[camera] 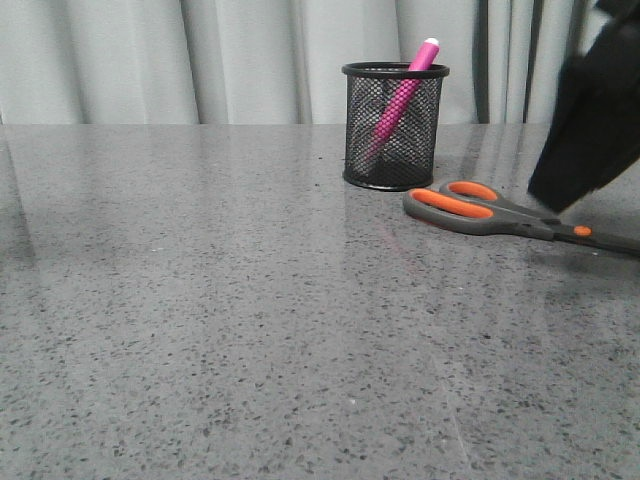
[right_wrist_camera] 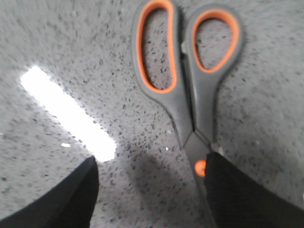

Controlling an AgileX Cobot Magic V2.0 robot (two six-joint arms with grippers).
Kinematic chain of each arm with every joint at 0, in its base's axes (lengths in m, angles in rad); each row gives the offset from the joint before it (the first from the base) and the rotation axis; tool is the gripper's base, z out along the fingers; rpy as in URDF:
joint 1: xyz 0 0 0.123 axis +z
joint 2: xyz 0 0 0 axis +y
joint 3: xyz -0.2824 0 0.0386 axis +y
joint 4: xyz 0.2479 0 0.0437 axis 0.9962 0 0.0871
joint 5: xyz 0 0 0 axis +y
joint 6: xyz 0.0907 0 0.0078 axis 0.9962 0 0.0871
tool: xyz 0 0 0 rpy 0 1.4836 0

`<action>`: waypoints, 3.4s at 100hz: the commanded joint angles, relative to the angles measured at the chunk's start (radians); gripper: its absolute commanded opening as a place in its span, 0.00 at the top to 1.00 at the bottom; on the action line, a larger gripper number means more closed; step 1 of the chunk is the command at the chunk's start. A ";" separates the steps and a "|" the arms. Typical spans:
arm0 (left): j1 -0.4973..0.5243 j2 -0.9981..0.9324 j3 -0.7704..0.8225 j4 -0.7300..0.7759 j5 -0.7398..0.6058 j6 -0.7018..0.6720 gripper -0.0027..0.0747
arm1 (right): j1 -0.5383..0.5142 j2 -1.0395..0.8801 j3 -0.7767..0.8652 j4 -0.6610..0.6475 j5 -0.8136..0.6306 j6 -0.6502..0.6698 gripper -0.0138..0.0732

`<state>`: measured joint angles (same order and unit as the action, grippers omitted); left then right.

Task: Put pen and scissors into bin
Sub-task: 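Lower the right gripper onto the scissors' handles, then grasp the scissors by the handles with the right gripper and lift, then carry the scissors above the mesh cup, blades down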

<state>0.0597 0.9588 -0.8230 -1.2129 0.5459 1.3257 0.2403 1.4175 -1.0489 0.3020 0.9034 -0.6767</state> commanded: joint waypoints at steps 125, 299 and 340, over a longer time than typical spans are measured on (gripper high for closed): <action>0.003 -0.046 0.011 -0.099 -0.032 0.007 0.99 | 0.027 0.193 -0.217 -0.112 0.113 0.000 0.93; 0.003 -0.046 0.011 -0.121 -0.032 0.007 0.99 | 0.233 0.224 -0.056 0.121 -1.571 0.265 0.93; 0.003 -0.046 0.011 -0.121 -0.032 0.007 0.99 | 0.233 0.227 0.045 0.121 -1.616 0.315 0.93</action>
<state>0.0597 0.9250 -0.7860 -1.2872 0.5285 1.3343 0.4757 1.6872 -0.9962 0.4501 -0.6128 -0.3743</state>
